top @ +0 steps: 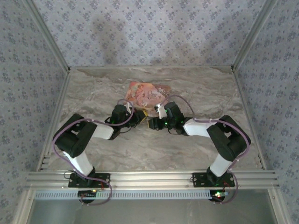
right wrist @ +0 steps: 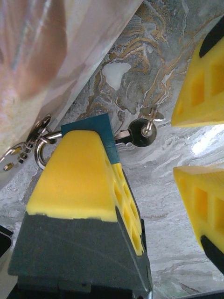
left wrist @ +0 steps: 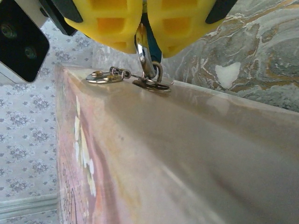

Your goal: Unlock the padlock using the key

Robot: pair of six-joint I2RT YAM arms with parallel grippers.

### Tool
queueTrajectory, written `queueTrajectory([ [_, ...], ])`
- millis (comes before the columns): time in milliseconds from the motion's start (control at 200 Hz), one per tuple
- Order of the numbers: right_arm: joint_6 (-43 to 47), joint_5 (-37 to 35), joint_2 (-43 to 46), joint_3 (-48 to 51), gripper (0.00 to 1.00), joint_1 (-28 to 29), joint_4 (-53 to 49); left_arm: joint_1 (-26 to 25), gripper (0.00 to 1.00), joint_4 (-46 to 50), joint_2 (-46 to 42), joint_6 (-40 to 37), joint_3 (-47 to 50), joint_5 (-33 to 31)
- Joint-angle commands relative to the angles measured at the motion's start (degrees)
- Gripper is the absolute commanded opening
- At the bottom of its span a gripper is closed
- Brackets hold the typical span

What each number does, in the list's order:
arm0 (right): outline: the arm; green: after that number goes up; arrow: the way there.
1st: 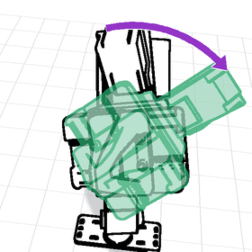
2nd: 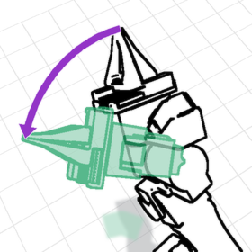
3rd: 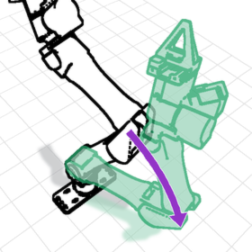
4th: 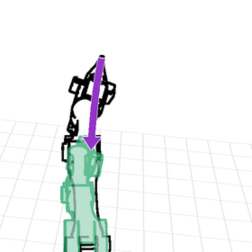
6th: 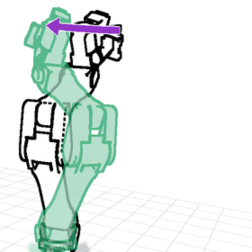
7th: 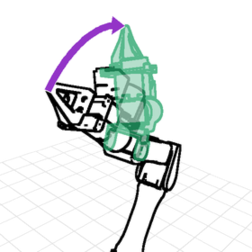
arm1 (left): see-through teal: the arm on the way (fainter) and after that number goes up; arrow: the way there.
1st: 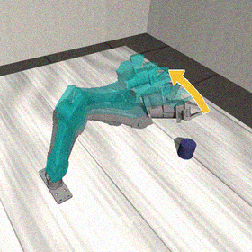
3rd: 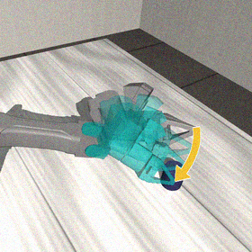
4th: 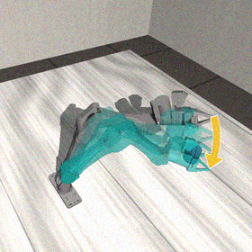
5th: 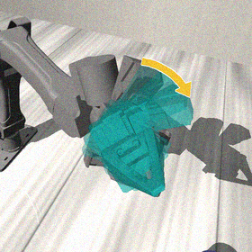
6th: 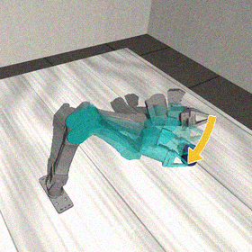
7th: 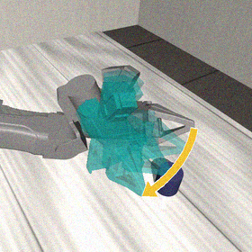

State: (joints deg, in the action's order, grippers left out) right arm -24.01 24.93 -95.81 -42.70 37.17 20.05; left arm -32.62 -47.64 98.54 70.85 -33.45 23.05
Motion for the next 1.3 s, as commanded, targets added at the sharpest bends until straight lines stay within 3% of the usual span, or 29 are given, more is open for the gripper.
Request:
queueTrajectory([
  [0, 0.1, -0.1, -1.3, -2.4, 0.26, 0.3, 0.9, -0.2, 0.00, -5.9, -0.5, 2.0, -0.4, 3.7],
  [95, -0.1, -0.2, -2.0, -2.9, 0.20, -0.2, 1.2, -0.6, 0.00, -5.9, -1.0, 2.0, -0.3, 4.1],
  [225, 1.0, 0.3, -2.4, -4.7, 0.00, -0.5, 0.2, -1.6, 0.00, -5.8, -1.0, 1.8, -0.7, 5.1],
  [630, 7.0, -0.1, -0.4, -9.9, 0.00, -0.6, -2.2, -5.2, 0.00, -4.7, -0.1, 2.1, -0.5, 7.6],
  [820, 0.2, 8.1, 0.3, -8.6, 0.00, -3.5, 6.0, -5.3, 0.00, -4.5, -0.7, 1.1, 1.0, 7.4],
  [954, -3.6, 9.4, 1.3, -7.9, 0.00, -4.3, 10.1, -5.2, 0.00, -5.5, -0.6, 1.5, 1.5, 7.4],
  [1119, -2.9, 9.0, -0.4, -10.4, 0.00, -4.2, 5.5, -5.6, 0.00, -4.4, -0.1, 0.9, 0.7, 7.5],
  [1294, -11.4, 14.6, -1.1, -9.2, 0.00, -6.3, 15.6, -6.0, 0.00, -3.7, 0.5, 0.6, 1.0, 7.5],
])
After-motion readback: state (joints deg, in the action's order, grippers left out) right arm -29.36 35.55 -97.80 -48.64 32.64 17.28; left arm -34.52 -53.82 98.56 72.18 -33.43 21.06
